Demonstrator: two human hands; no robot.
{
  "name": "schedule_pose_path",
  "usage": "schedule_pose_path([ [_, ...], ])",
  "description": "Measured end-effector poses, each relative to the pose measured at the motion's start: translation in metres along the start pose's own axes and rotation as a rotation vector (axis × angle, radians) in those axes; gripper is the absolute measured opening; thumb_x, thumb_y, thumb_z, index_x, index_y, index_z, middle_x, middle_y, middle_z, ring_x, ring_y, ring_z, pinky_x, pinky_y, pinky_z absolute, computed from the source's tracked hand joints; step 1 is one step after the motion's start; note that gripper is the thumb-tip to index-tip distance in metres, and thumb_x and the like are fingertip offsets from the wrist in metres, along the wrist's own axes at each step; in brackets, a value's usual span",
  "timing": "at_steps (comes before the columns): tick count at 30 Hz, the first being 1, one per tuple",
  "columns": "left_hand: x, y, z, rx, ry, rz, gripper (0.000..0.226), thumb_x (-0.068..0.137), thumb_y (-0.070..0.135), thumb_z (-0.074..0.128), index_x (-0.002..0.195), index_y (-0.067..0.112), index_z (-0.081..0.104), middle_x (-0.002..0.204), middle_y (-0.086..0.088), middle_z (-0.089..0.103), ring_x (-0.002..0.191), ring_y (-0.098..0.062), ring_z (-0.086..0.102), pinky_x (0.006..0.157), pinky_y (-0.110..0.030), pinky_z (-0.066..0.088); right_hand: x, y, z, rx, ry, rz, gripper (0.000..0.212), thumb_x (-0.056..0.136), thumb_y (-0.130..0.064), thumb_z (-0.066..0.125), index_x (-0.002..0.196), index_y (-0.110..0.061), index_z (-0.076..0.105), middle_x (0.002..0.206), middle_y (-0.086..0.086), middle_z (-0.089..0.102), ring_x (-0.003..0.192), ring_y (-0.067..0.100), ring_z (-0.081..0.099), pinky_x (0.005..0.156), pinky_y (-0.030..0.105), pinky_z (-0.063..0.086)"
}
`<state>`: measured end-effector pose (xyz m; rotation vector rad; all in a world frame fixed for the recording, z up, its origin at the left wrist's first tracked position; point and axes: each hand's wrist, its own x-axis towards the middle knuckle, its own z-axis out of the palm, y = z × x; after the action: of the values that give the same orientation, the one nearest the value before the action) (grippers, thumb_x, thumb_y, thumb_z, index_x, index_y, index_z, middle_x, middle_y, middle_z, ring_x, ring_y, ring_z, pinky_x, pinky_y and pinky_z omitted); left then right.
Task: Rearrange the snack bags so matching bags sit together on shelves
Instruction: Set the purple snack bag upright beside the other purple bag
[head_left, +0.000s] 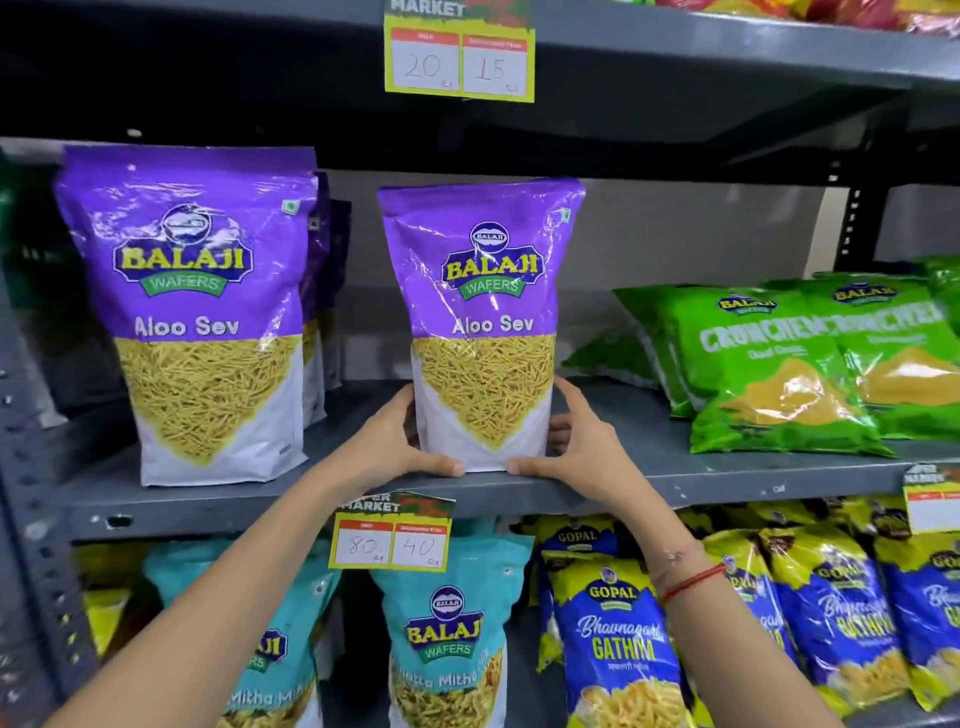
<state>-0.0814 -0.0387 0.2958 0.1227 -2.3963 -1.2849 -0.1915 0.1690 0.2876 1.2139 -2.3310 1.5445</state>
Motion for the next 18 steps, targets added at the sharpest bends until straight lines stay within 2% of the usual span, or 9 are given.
schedule_pose_path([
  [2,0.0003,-0.0010,0.0004,-0.025,-0.015,0.005,0.114,0.036,0.036,0.092,0.135,0.029,0.035,0.133,0.008,0.056,0.119,-0.009,0.055,0.105,-0.036,0.043,-0.0001,0.0014,0.0005,-0.035,0.014,0.008,0.110,0.058,-0.027,0.090,0.146,-0.024,0.024,0.108,0.004,0.062,0.098,0.017,0.061,0.090,0.027,0.050],
  [5,0.0007,-0.0031,0.0011,-0.042,-0.012,0.015,0.111,0.036,0.036,0.092,0.133,0.030,0.037,0.130,0.010,0.057,0.117,-0.006,0.056,0.103,-0.034,0.045,0.0001,0.0016,0.0001,-0.041,0.008,0.020,0.108,0.058,-0.028,0.090,0.145,-0.024,0.026,0.116,0.008,0.064,0.103,0.020,0.062,0.095,0.036,0.051],
  [10,0.0008,-0.0070,0.0009,-0.018,0.009,0.015,0.116,0.032,0.047,0.093,0.133,0.033,0.038,0.132,0.010,0.057,0.120,-0.009,0.055,0.104,-0.041,0.044,0.0014,0.0016,-0.0028,-0.046,-0.020,0.041,0.107,0.059,-0.027,0.089,0.144,-0.022,0.026,0.120,0.009,0.063,0.100,0.016,0.058,0.094,0.031,0.049],
  [14,0.0000,-0.0063,0.0015,0.001,0.018,0.011,0.112,0.034,0.048,0.092,0.131,0.037,0.039,0.132,0.012,0.057,0.120,-0.009,0.054,0.104,-0.041,0.044,0.0017,0.0004,-0.0028,-0.039,-0.034,0.055,0.108,0.059,-0.026,0.089,0.145,-0.022,0.025,0.124,0.010,0.062,0.101,0.016,0.057,0.097,0.033,0.048],
  [18,-0.0037,0.0010,0.0024,0.063,0.052,0.009,0.116,0.037,0.057,0.088,0.135,0.036,0.031,0.137,0.010,0.052,0.124,-0.011,0.050,0.107,-0.042,0.041,-0.0055,-0.0047,-0.0040,-0.037,0.037,0.026,0.108,0.058,-0.029,0.089,0.145,-0.023,0.025,0.119,-0.002,0.057,0.110,0.015,0.056,0.098,0.032,0.045],
])
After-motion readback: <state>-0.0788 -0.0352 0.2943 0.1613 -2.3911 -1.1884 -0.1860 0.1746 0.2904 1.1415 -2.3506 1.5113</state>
